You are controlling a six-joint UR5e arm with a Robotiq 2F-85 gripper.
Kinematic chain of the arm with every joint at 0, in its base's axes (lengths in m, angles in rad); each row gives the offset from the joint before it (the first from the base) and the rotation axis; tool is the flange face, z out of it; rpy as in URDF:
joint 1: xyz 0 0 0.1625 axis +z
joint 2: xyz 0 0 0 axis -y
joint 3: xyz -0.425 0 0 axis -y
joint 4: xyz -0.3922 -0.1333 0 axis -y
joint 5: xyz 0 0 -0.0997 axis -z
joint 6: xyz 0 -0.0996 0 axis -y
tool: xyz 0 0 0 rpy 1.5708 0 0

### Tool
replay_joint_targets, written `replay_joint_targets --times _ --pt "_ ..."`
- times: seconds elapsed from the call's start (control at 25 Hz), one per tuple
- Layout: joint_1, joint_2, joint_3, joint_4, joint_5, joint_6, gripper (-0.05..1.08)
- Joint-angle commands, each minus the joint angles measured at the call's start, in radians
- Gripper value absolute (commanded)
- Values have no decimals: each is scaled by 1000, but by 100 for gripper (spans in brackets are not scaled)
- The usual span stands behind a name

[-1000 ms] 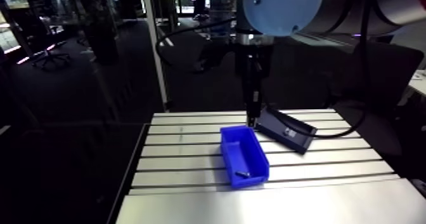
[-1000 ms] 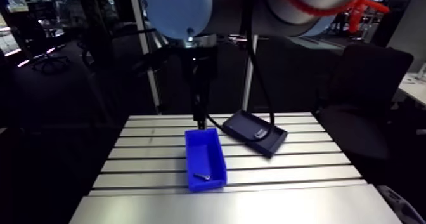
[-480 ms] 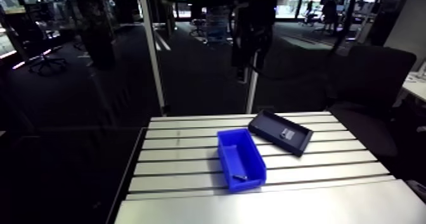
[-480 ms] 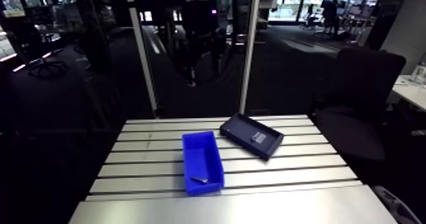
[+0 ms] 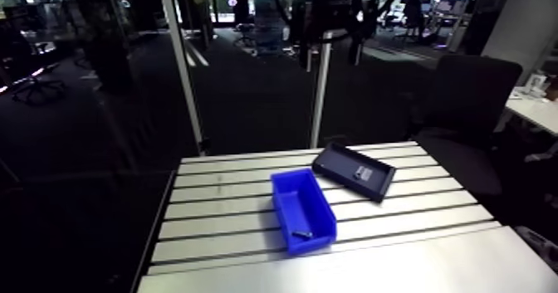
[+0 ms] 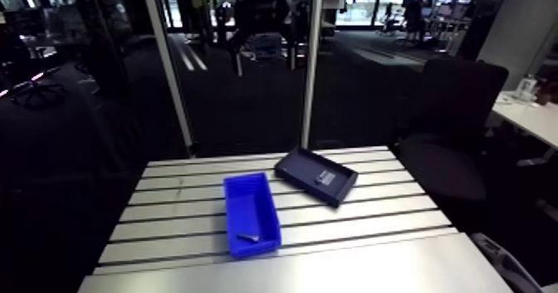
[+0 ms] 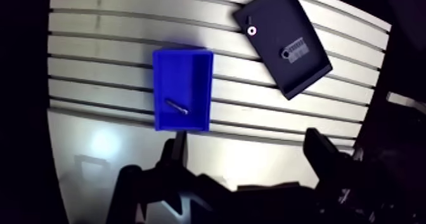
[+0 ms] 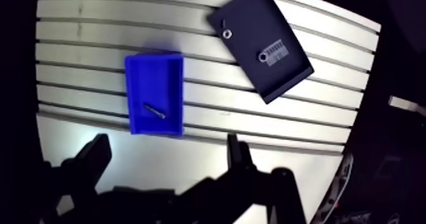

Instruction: Pick up the M10 bolt from the tray and put it into the blue bin.

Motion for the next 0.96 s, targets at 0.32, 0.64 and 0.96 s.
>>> replay_joint_targets --times 0.32,0.64,0.96 --pt "-14 -9 -15 24 45 123 1" --pt "-11 -9 -19 20 32 127 1" --pt "-11 -10 -19 18 35 129 1"
